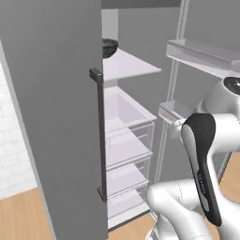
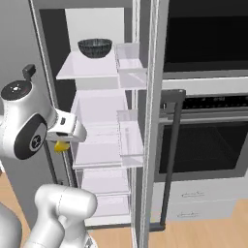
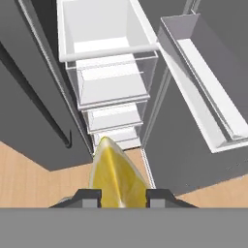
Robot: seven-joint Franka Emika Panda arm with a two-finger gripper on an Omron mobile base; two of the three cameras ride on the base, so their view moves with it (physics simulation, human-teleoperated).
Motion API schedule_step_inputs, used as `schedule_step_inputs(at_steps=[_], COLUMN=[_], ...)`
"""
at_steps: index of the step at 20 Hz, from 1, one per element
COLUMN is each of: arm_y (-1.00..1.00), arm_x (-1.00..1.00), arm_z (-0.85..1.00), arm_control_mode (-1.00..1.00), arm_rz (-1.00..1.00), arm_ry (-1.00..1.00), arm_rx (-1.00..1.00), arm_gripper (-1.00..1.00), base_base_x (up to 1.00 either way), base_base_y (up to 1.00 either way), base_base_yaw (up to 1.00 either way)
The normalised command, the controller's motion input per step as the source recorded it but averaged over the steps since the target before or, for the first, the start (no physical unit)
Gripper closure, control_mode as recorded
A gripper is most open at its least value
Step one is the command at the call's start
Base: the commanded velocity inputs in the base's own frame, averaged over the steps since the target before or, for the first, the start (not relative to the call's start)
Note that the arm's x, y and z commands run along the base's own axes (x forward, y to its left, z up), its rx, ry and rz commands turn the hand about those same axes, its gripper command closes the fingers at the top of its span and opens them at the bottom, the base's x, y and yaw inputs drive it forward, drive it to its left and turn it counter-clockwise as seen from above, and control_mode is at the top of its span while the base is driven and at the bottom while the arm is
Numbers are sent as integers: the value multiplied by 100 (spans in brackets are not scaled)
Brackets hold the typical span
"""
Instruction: Grab a lemon wedge from the fridge and one ice cube from the ice bowl, and put them in the glass of lemonade.
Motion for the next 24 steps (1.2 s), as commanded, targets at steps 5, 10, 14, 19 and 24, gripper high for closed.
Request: schedule_step_inputs(at_steps=[5, 10, 14, 19, 24], arm_y=[0, 0, 0, 0, 0], arm_x=[0, 0, 0, 0, 0], arm_z=[0, 0, 0, 0, 0], arm_control_mode=[100, 100, 100, 100, 100], arm_rz=[0, 0, 0, 0, 0], arm_ry=[0, 0, 0, 0, 0], arm_rx=[0, 0, 0, 0, 0], arm_gripper=[100, 100, 100, 100, 100], base_base_x=[-83, -55, -14, 14, 92], base_base_y=[-15, -50, -66, -97, -74], base_base_yaw=[-32, -56, -64, -43, -8])
